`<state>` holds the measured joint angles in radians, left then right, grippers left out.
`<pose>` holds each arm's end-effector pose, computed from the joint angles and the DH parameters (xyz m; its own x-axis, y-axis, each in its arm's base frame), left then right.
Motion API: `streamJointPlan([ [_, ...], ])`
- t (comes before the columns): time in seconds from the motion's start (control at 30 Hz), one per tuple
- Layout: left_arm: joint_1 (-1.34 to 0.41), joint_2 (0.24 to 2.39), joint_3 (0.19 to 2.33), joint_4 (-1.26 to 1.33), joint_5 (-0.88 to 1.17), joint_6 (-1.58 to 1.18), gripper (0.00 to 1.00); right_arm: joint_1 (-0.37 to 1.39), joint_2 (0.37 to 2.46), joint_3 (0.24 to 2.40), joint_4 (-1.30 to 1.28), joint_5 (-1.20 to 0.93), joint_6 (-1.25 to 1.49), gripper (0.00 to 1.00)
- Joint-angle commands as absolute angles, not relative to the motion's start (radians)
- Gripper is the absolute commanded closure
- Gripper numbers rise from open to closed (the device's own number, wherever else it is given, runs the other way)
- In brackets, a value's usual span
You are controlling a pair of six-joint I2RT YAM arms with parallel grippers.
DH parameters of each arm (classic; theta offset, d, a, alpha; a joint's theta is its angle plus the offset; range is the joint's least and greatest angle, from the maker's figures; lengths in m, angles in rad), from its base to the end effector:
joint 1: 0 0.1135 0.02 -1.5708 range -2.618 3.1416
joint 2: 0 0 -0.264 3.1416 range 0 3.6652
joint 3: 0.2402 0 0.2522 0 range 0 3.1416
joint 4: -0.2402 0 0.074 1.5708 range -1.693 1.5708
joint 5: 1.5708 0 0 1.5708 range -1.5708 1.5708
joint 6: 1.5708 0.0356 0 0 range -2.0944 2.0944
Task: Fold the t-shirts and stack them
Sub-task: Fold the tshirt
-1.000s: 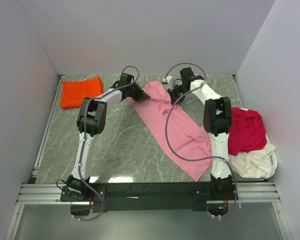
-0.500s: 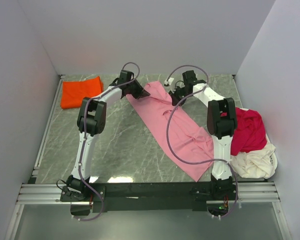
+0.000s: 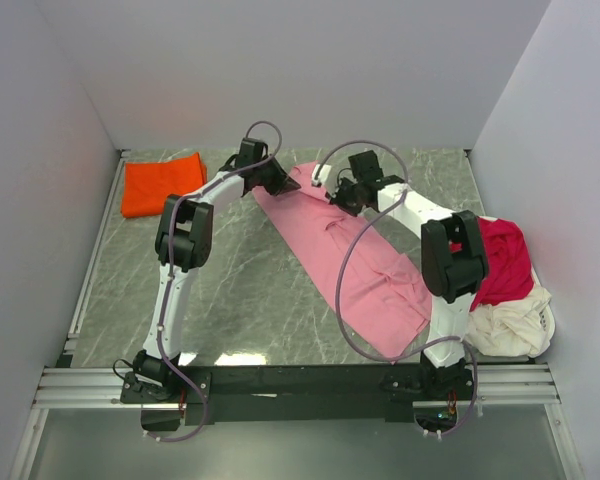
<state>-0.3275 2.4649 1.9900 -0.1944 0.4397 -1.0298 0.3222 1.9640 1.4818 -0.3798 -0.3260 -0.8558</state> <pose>0.5201 -0.1927 0.1543 -0.8230 -0.5396 -0.1775 -0.1909 0.5570 -0.8083 0.4101 0.1489 0.2151 -0.0963 -0.7863 -0.6103 -0.8700 0.3643 -0.3321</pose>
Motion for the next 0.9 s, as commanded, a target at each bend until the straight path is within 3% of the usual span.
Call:
streamJointPlan([
  [0.0, -0.302, 2.448, 1.99, -0.127, 0.407, -0.986, 1.0, 0.363, 1.917, 1.436, -0.341, -0.169, -0.89, 1.0],
  [0.43, -0.285, 2.474, 2.028, -0.135, 0.428, -0.953, 1.0, 0.471, 1.924, 1.302, -0.141, 0.196, -0.905, 1.0],
  [0.73, -0.268, 2.482, 2.037, -0.14, 0.423, -0.946, 1.0, 0.517, 1.885, 1.226, -0.069, 0.267, -0.925, 1.0],
  [0.87, -0.268, 2.479, 2.031, -0.155, 0.426, -0.933, 1.0, 0.534, 1.87, 1.218, -0.144, 0.218, -0.902, 0.91],
])
